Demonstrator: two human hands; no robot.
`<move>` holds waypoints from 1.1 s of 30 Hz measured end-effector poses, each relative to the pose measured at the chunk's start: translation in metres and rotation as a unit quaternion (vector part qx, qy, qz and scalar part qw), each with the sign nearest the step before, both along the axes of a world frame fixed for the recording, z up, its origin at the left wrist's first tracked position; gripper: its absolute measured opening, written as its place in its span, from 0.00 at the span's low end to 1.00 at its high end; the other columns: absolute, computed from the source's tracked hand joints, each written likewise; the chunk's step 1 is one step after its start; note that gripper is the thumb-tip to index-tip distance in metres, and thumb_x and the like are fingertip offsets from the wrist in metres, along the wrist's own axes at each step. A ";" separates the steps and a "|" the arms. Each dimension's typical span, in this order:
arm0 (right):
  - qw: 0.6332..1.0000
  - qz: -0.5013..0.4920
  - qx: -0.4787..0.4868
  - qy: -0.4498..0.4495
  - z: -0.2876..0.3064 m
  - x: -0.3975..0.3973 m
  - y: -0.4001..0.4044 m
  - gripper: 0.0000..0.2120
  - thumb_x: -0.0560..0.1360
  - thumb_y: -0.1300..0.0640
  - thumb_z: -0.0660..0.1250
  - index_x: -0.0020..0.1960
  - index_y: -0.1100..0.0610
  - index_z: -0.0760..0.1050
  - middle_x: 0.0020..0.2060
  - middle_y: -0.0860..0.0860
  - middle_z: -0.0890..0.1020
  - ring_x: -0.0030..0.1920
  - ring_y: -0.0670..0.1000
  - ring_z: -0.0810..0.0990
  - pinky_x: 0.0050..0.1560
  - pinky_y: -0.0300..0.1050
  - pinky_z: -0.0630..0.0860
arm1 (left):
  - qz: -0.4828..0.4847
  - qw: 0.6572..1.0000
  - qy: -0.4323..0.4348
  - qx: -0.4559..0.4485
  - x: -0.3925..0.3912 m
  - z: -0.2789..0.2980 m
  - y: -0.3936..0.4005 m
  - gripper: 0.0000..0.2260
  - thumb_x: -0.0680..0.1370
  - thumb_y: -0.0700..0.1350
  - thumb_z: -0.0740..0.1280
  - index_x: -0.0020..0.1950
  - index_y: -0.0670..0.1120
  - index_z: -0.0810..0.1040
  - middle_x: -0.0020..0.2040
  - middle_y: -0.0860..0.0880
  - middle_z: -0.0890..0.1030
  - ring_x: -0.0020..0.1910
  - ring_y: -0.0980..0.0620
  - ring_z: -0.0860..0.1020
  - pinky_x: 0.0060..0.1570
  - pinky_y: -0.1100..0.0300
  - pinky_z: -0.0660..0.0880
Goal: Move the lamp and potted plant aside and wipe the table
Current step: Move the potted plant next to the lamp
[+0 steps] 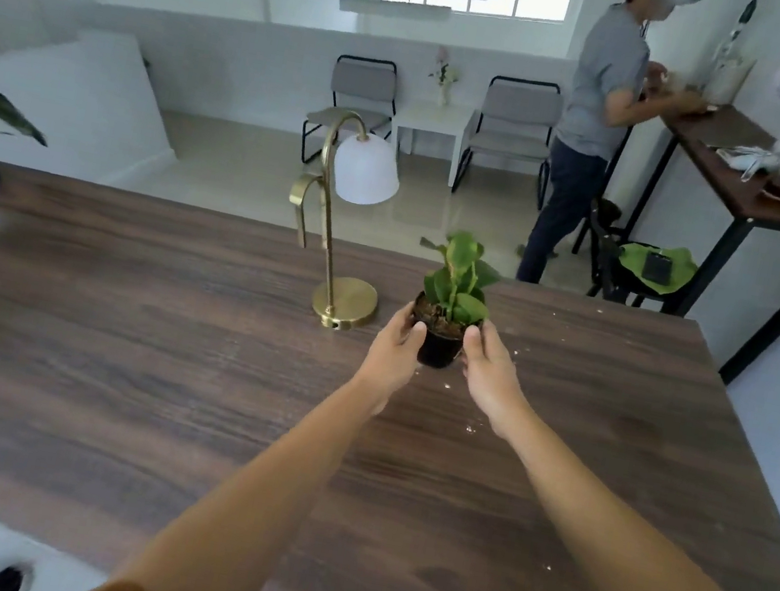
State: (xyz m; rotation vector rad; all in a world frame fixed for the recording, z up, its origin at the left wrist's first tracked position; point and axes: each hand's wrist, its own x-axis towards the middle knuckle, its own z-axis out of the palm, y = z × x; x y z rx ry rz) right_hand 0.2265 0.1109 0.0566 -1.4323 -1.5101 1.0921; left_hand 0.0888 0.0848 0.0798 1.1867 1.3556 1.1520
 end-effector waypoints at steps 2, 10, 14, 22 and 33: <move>1.000 0.019 0.003 -0.007 0.000 -0.032 -0.001 0.22 0.81 0.41 0.49 0.74 0.44 0.61 0.67 0.50 0.75 0.66 0.56 0.73 0.67 0.62 0.69 | 0.021 1.000 0.002 -0.007 -0.032 -0.006 -0.002 0.20 0.82 0.45 0.57 0.75 0.48 0.61 0.67 0.50 0.73 0.66 0.54 0.70 0.65 0.58 0.67; 0.994 0.085 0.002 -0.067 -0.020 -0.121 -0.012 0.22 0.83 0.48 0.49 0.77 0.50 0.59 0.72 0.51 0.71 0.72 0.57 0.67 0.70 0.52 0.62 | 0.051 0.997 0.007 -0.052 -0.127 -0.041 -0.019 0.21 0.82 0.44 0.57 0.76 0.49 0.60 0.69 0.51 0.71 0.67 0.54 0.69 0.66 0.57 0.65; 0.992 0.109 -0.010 -0.068 -0.021 -0.145 -0.012 0.23 0.84 0.48 0.49 0.78 0.48 0.56 0.73 0.51 0.69 0.73 0.57 0.65 0.71 0.50 0.61 | 0.070 0.996 0.011 -0.057 -0.155 -0.049 -0.023 0.21 0.81 0.45 0.58 0.75 0.52 0.62 0.69 0.52 0.72 0.67 0.53 0.69 0.68 0.53 0.65; 0.982 0.159 -0.048 -0.090 -0.016 -0.154 -0.006 0.26 0.84 0.47 0.48 0.79 0.49 0.48 0.76 0.52 0.64 0.75 0.58 0.61 0.73 0.50 0.58 | 0.092 0.994 0.036 -0.043 -0.168 -0.051 -0.022 0.21 0.81 0.45 0.59 0.74 0.53 0.63 0.68 0.51 0.73 0.67 0.54 0.70 0.70 0.51 0.64; 0.991 0.120 0.004 -0.052 0.000 -0.012 -0.071 0.23 0.81 0.53 0.61 0.75 0.53 0.63 0.68 0.51 0.75 0.67 0.45 0.74 0.69 0.42 0.69 | 0.161 0.964 0.210 0.031 -0.109 -0.053 -0.073 0.29 0.81 0.49 0.58 0.78 0.47 0.49 0.78 0.48 0.52 0.77 0.51 0.52 0.72 0.55 0.53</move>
